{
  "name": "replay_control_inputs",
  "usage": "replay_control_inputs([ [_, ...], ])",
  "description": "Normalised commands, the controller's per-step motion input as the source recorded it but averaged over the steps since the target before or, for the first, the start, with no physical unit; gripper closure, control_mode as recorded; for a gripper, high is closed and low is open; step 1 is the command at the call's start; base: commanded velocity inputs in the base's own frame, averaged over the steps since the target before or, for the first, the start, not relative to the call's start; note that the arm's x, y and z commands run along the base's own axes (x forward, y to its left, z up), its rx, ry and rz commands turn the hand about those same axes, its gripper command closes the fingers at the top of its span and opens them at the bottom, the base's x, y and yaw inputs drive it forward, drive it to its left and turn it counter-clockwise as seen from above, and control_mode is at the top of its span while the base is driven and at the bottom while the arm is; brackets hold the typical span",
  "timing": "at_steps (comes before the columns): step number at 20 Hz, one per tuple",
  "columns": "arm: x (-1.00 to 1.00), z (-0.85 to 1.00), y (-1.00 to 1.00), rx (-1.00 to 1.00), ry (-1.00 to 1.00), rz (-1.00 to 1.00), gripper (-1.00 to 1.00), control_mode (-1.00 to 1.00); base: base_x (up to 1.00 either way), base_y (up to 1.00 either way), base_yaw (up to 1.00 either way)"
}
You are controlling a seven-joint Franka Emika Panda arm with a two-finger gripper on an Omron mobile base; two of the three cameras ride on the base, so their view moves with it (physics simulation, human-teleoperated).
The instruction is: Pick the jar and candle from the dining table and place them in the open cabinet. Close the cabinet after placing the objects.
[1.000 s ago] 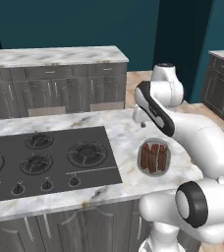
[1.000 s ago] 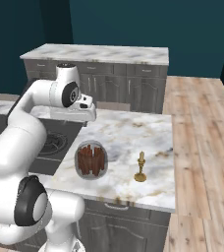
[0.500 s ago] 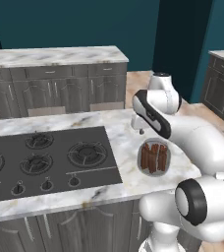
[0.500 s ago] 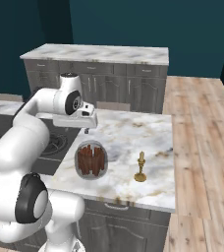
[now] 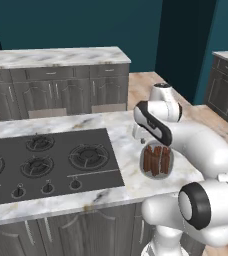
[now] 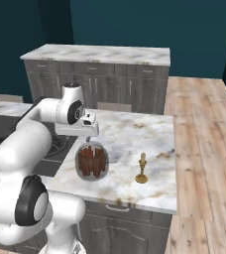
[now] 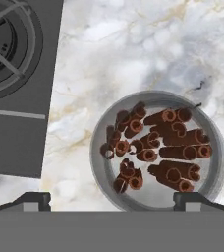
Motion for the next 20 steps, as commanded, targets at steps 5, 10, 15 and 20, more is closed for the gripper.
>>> replay_control_inputs([
  [5, 0.05, -0.34, 0.00, 0.00, 0.03, 0.00, -1.00, -1.00, 0.00, 0.00, 0.00],
  [10, 0.06, -0.31, -0.03, 0.00, 0.01, 0.00, -1.00, -1.00, 0.00, 0.00, 0.00],
  [15, 0.06, -0.29, -0.04, 0.00, 0.00, 0.00, -1.00, -1.00, 0.00, 0.00, 0.00],
  [20, 0.08, -0.28, -0.07, 0.00, 0.00, 0.00, -1.00, -1.00, 0.00, 0.00, 0.00],
])
